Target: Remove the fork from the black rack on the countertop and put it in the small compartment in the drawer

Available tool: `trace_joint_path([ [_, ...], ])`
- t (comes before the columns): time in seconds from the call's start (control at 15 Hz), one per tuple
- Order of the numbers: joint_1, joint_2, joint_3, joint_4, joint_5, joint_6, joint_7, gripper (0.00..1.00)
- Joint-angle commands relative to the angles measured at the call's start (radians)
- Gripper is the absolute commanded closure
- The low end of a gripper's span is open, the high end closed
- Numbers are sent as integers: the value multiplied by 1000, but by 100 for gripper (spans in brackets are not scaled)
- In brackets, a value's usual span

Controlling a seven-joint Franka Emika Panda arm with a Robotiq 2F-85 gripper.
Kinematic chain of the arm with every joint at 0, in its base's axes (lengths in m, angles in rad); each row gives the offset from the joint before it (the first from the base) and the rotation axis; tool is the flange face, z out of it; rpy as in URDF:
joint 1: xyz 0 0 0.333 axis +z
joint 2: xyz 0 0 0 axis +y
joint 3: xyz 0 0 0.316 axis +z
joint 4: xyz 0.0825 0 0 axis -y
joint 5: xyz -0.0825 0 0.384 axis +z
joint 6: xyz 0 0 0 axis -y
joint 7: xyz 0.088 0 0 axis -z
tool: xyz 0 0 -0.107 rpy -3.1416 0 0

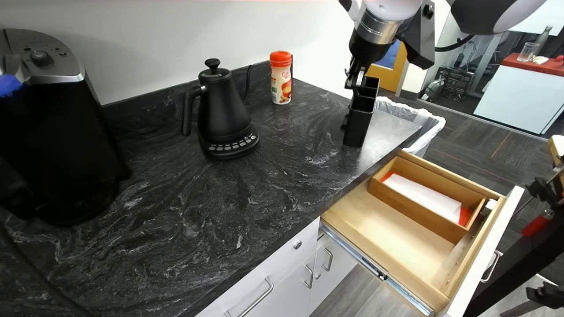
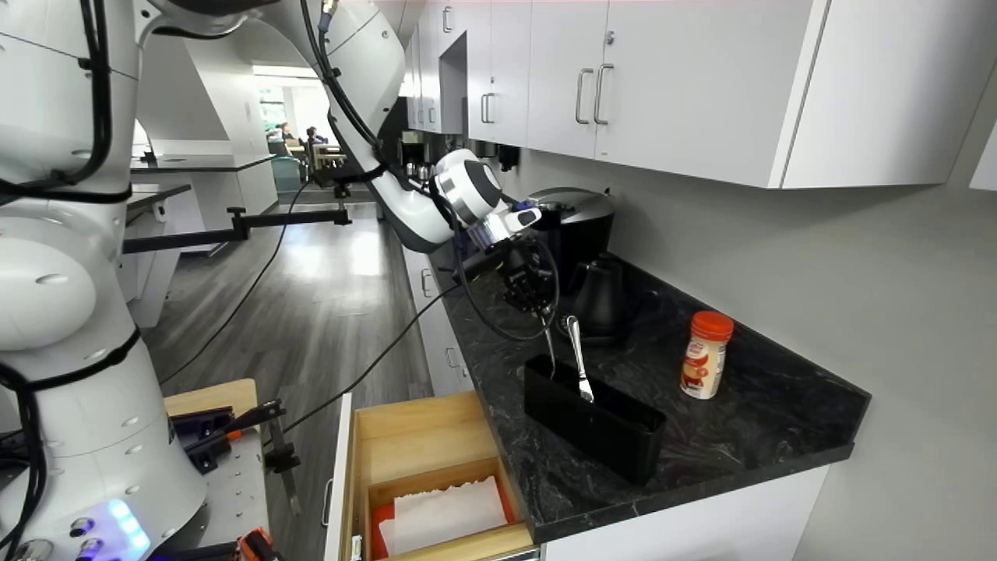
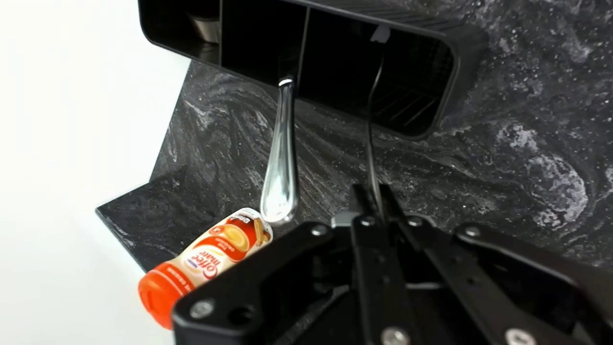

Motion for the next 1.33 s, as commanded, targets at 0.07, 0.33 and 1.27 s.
trace_joint_path([
  [0.07,9,-79,23,15,77,-164,-92,99],
  [0.33,30,-116,66,53,152,-302,-143,99],
  [1.27,-6,-83,68,37,367,-575,-182,99],
])
